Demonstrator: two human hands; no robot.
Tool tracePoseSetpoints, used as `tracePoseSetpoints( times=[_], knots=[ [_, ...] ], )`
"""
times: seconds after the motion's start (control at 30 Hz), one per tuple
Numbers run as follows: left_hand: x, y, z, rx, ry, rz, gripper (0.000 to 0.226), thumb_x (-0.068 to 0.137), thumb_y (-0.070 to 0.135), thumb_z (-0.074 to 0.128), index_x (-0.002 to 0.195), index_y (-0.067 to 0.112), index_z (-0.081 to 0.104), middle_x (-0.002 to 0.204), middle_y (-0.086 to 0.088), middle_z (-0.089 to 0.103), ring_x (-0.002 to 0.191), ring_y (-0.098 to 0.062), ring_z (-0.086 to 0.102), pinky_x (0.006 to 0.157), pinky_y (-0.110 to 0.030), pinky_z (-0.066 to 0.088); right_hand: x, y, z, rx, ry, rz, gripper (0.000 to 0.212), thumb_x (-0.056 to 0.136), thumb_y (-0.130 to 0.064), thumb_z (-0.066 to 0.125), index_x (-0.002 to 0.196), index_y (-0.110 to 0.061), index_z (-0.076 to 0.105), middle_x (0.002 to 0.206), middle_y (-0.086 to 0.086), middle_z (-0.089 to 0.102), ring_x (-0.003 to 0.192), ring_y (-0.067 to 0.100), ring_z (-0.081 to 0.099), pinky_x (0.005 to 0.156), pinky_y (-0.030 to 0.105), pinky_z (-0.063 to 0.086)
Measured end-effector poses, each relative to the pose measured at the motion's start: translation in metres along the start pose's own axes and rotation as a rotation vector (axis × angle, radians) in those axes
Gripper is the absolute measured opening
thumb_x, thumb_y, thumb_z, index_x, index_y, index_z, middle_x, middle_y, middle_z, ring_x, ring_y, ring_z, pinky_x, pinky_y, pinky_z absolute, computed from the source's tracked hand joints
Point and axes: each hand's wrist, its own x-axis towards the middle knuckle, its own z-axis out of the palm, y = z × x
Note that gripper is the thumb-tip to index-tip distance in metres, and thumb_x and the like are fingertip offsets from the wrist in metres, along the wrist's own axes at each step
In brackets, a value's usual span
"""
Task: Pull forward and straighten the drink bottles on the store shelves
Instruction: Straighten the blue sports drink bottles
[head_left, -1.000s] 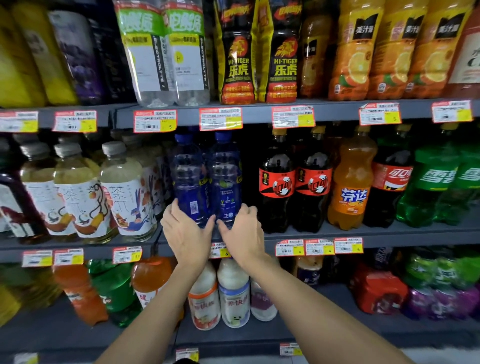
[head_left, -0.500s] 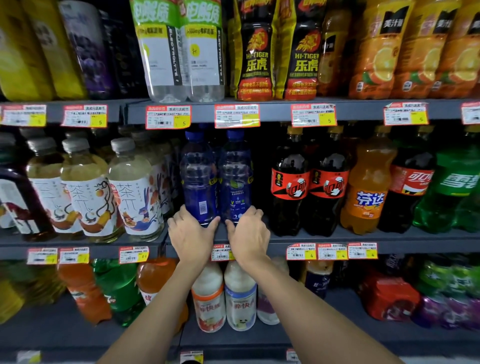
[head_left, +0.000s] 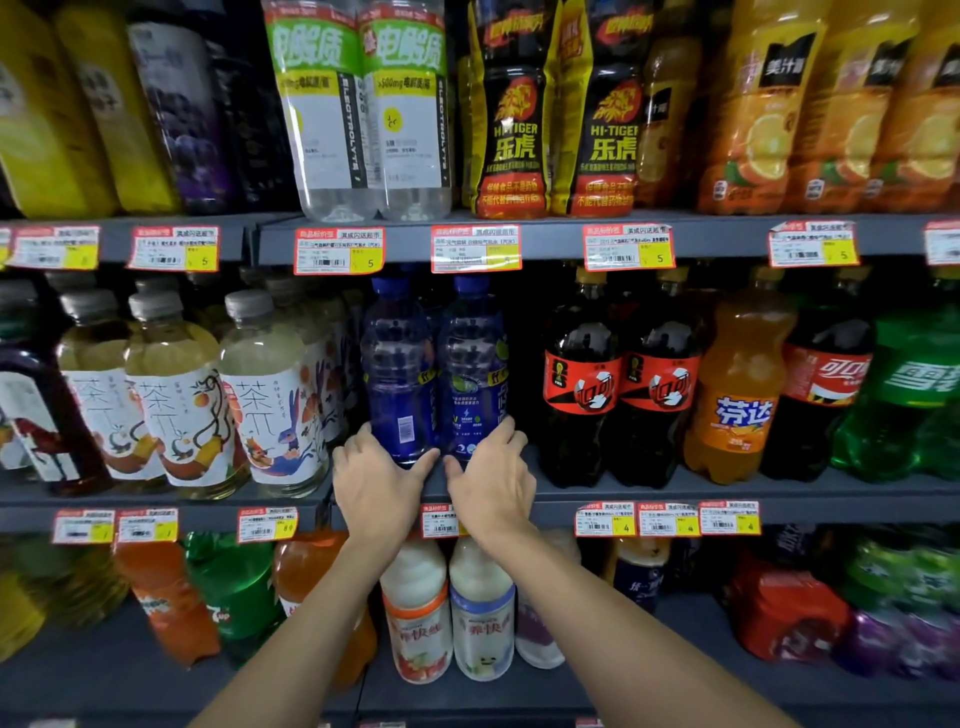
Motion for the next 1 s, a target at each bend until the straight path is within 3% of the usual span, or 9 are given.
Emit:
tracePoseSetpoints(
  times=[0.17, 0.33, 0.47, 0.63, 0.8, 1.0],
  knots=[
    [0.004, -0.001, -0.002, 0.014, -0.003, 0.03, 0.073, 0.062, 0.056, 0.088, 0.105, 0.004, 0.06, 0.096, -0.017, 0.066, 0.093, -0.038, 0.058, 0.076, -0.046, 0.05, 0.003, 0.003, 0.003, -0.034, 0.006, 0.008, 0.081, 0.09, -0.048, 0.065, 0.147, -0.007, 0.024, 0.134, 0.012, 0.043, 0.103, 0.026, 0.065, 0.077, 0.033, 0.05],
    [0.004, 0.004, -0.003, 0.048, -0.026, -0.005, 0.077, 0.064, 0.059, 0.084, 0.109, 0.002, 0.057, 0.102, -0.02, 0.065, 0.099, -0.04, 0.058, 0.078, -0.046, 0.051, 0.006, 0.001, 0.004, -0.058, -0.009, 0.03, 0.09, 0.088, -0.051, 0.067, 0.149, -0.006, 0.021, 0.134, 0.014, 0.041, 0.099, 0.026, 0.067, 0.075, 0.032, 0.049],
    [0.005, 0.01, -0.002, 0.018, -0.016, -0.064, 0.087, 0.064, 0.066, 0.081, 0.114, 0.0, 0.056, 0.108, -0.021, 0.065, 0.103, -0.04, 0.059, 0.079, -0.048, 0.053, 0.005, -0.001, 0.004, -0.056, -0.002, 0.049, 0.08, 0.086, -0.052, 0.069, 0.14, -0.008, 0.029, 0.128, 0.011, 0.043, 0.096, 0.026, 0.067, 0.071, 0.031, 0.048],
    [0.007, 0.01, -0.002, 0.027, -0.011, -0.06, 0.082, 0.065, 0.062, 0.083, 0.109, -0.002, 0.057, 0.105, -0.023, 0.064, 0.103, -0.041, 0.058, 0.078, -0.048, 0.051, 0.009, 0.0, 0.0, 0.023, -0.025, 0.05, 0.069, 0.084, -0.048, 0.073, 0.128, -0.01, 0.037, 0.126, 0.008, 0.046, 0.105, 0.028, 0.064, 0.079, 0.036, 0.051],
    [0.007, 0.011, -0.004, 0.016, -0.029, -0.075, 0.081, 0.063, 0.062, 0.084, 0.108, -0.001, 0.058, 0.104, -0.022, 0.065, 0.101, -0.04, 0.059, 0.077, -0.047, 0.052, 0.008, -0.002, -0.006, 0.083, -0.039, 0.066, 0.083, 0.083, -0.044, 0.077, 0.14, -0.007, 0.03, 0.131, 0.01, 0.045, 0.11, 0.028, 0.062, 0.085, 0.036, 0.051],
    [0.006, 0.007, -0.011, -0.093, -0.046, -0.104, 0.082, 0.061, 0.063, 0.084, 0.115, 0.006, 0.06, 0.109, -0.015, 0.068, 0.103, -0.035, 0.061, 0.083, -0.047, 0.053, -0.001, 0.002, -0.011, 0.183, -0.017, 0.062, 0.074, 0.077, -0.043, 0.083, 0.127, -0.01, 0.039, 0.125, 0.009, 0.045, 0.108, 0.03, 0.062, 0.084, 0.038, 0.051]
  ],
)
